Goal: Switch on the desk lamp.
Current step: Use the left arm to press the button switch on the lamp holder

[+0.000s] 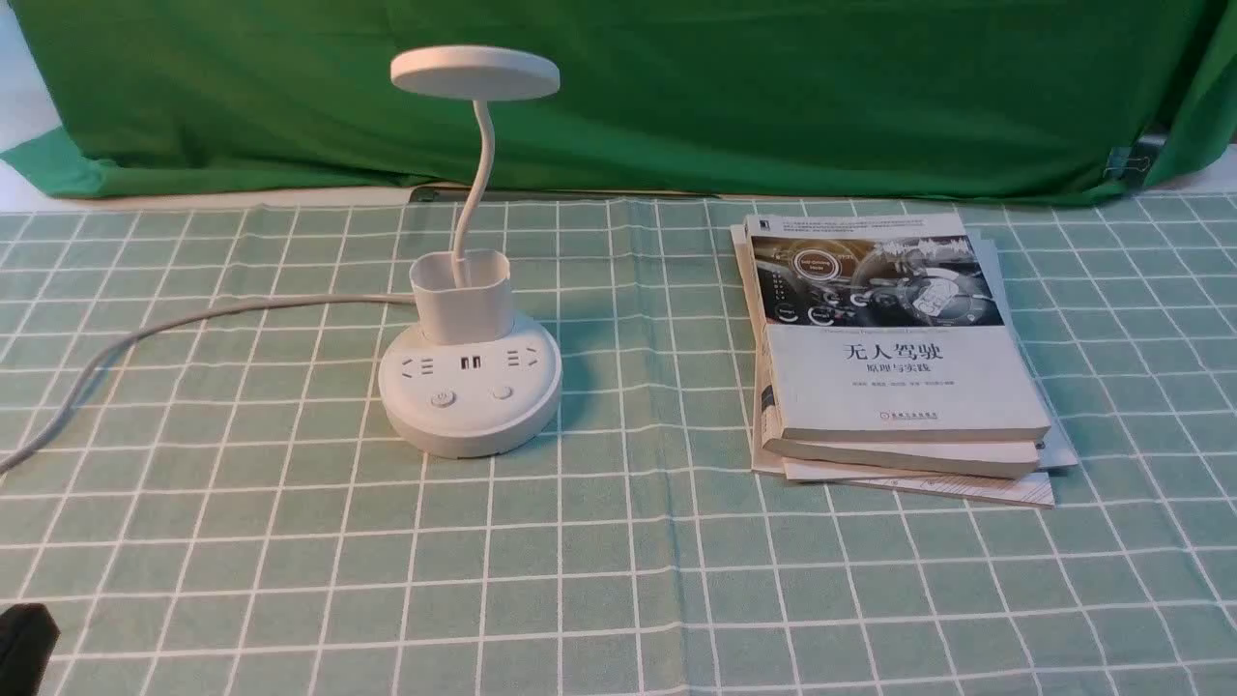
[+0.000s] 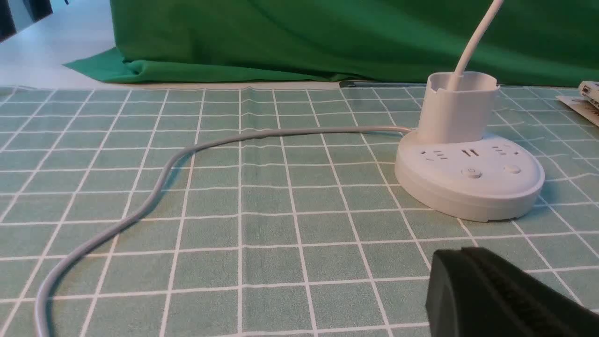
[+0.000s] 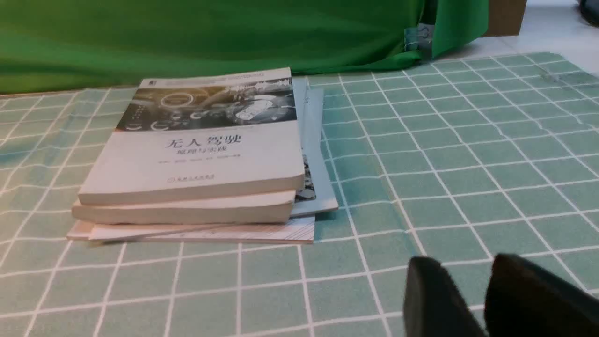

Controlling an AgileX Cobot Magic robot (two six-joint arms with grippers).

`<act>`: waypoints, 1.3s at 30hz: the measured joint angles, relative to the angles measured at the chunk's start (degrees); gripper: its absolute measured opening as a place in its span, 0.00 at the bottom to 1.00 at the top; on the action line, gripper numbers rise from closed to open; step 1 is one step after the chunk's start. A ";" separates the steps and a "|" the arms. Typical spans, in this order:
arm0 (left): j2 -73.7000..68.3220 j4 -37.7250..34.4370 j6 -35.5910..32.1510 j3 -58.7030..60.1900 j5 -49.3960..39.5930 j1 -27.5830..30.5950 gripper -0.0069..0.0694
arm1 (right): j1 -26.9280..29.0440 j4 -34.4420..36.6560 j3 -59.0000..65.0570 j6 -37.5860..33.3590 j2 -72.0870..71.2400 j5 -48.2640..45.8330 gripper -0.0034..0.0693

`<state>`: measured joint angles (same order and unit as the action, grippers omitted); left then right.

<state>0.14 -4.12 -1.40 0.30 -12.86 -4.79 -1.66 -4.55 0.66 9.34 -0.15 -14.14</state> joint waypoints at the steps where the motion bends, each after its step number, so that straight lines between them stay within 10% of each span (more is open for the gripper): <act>1: 0.00 0.00 0.00 0.00 0.00 0.00 0.09 | 0.00 0.00 0.00 0.00 0.00 0.00 0.38; 39: 0.00 0.80 -0.19 0.00 0.48 0.00 0.09 | 0.00 0.00 0.00 0.00 0.00 -0.08 0.38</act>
<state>0.14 -3.32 -1.59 0.30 -12.38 -4.79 -1.66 -4.55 0.66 9.34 -0.15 -14.22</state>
